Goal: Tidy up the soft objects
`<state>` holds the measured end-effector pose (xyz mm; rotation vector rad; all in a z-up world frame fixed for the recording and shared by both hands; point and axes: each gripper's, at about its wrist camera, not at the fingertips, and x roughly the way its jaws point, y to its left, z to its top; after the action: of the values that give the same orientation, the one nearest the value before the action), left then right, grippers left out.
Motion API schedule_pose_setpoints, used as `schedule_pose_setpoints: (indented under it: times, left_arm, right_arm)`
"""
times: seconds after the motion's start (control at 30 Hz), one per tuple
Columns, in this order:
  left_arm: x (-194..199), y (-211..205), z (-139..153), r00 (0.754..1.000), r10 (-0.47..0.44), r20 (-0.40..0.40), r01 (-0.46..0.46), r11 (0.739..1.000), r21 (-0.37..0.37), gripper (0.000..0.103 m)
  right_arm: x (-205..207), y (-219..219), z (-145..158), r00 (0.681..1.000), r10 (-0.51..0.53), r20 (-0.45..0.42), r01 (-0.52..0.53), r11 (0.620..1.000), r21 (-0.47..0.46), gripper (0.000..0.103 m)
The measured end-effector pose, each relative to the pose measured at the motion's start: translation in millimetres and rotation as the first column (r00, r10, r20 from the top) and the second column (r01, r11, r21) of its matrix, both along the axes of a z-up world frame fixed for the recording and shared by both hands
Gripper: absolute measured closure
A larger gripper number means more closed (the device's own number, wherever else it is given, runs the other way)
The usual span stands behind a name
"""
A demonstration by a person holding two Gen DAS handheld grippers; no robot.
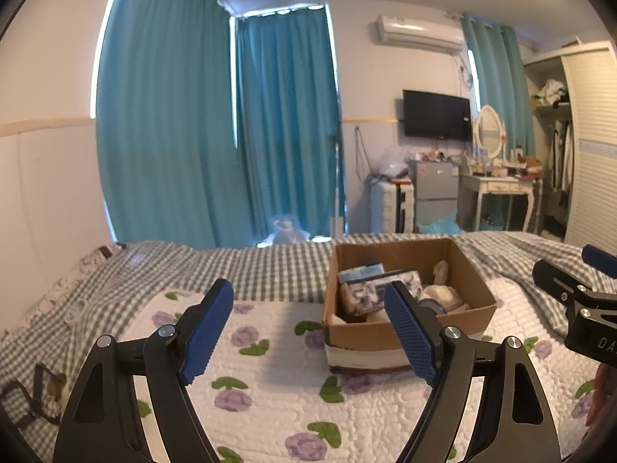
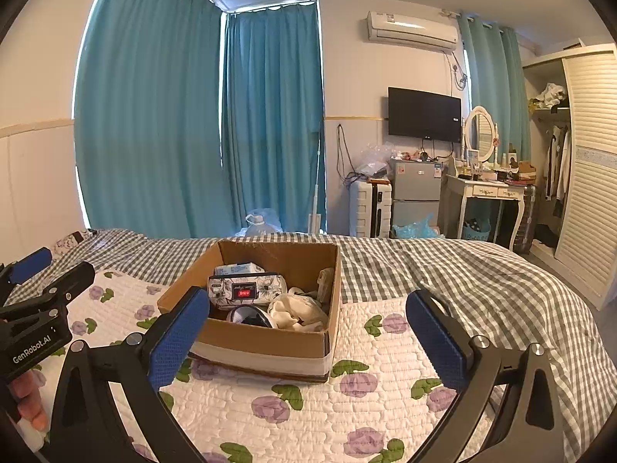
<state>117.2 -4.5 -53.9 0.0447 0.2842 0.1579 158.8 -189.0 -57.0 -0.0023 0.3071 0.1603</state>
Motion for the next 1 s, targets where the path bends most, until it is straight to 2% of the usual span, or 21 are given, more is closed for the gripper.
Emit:
schedule_pose_setpoints:
  times: [1.0]
  left_arm:
    - [2.8,8.0,-1.1,1.0,-0.021,-0.018,0.02,0.999,-0.047,0.021]
  right_arm:
    - [-0.5,0.0,-2.3,1.0,-0.006,0.002,0.006,1.0,0.009,0.0]
